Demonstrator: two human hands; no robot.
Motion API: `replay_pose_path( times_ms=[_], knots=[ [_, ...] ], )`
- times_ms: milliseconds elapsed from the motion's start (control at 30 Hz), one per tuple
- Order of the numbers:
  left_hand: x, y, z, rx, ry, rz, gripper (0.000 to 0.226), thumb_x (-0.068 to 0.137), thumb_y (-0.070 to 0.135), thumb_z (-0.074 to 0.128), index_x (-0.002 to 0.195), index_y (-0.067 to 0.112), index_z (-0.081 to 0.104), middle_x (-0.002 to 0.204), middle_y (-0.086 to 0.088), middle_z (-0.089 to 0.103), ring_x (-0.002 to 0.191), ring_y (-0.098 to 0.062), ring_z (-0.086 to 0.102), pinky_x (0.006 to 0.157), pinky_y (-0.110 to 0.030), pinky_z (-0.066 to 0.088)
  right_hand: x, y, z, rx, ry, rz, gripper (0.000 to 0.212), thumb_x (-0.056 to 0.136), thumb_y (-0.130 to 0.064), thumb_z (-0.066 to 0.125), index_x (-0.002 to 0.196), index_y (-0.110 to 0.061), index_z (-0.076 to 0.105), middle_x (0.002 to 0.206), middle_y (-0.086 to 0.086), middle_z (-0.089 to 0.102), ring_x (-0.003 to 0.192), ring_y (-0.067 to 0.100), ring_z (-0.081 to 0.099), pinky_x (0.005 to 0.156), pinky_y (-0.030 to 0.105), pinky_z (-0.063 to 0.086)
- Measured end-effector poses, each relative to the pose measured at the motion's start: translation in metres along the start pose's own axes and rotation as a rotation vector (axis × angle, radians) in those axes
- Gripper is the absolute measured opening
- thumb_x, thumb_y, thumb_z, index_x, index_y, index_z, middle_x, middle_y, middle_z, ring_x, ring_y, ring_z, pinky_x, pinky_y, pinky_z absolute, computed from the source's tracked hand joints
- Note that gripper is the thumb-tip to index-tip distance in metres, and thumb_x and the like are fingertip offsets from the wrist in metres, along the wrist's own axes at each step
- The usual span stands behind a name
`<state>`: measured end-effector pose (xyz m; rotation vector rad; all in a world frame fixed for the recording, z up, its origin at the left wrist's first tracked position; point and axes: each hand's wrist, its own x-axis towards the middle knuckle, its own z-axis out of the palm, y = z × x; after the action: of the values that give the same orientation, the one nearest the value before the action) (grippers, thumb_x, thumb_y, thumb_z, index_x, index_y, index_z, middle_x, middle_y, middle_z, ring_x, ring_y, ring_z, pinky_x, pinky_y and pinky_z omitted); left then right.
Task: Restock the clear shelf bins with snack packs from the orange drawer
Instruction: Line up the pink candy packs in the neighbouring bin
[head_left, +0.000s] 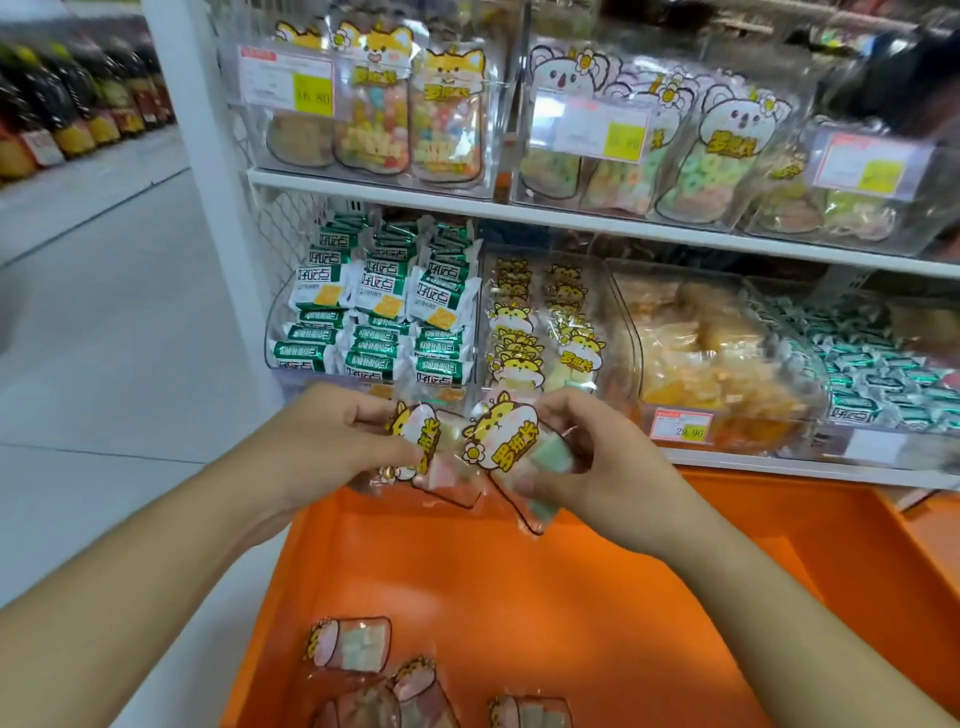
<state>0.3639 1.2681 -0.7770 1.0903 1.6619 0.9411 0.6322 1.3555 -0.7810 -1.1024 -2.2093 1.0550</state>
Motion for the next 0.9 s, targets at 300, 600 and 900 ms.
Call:
replay_pose_path(
  times_ms=[300, 600, 900],
  knots=[
    [0.017, 0.001, 0.026, -0.46, -0.041, -0.064, 0.038, 0.095, 0.037, 0.071, 0.118, 0.007, 0.075, 0.105, -0.022, 0.077, 0.09, -0.042, 0.074, 0.087, -0.054, 0.062, 0.025, 0.01, 0.02, 0.103, 0.106, 0.032, 0.047, 0.083, -0.035, 0.088, 0.121, -0.047, 0.064, 0.103, -0.02, 0.07, 0.095, 0.004, 0.066, 0.078, 0.024, 0.057],
    [0.035, -0.015, 0.043, -0.342, -0.166, 0.018, 0.074, 0.089, 0.08, 0.058, 0.128, 0.018, 0.07, 0.118, -0.026, 0.071, 0.112, -0.047, 0.068, 0.105, -0.061, 0.052, 0.036, 0.019, 0.053, 0.126, 0.144, 0.13, 0.044, 0.082, -0.047, 0.086, 0.109, -0.042, 0.053, 0.084, -0.006, 0.065, 0.068, 0.004, 0.059, 0.061, 0.031, 0.057],
    [0.034, -0.039, 0.055, -0.157, -0.145, 0.034, 0.031, 0.085, 0.012, 0.086, 0.109, 0.019, 0.067, 0.095, -0.003, 0.077, 0.091, -0.022, 0.074, 0.083, -0.046, 0.057, 0.038, 0.035, 0.073, 0.336, -0.02, 0.35, 0.062, 0.076, -0.062, 0.08, 0.107, -0.013, 0.058, 0.091, 0.015, 0.063, 0.073, 0.02, 0.056, 0.061, 0.04, 0.049]
  ],
)
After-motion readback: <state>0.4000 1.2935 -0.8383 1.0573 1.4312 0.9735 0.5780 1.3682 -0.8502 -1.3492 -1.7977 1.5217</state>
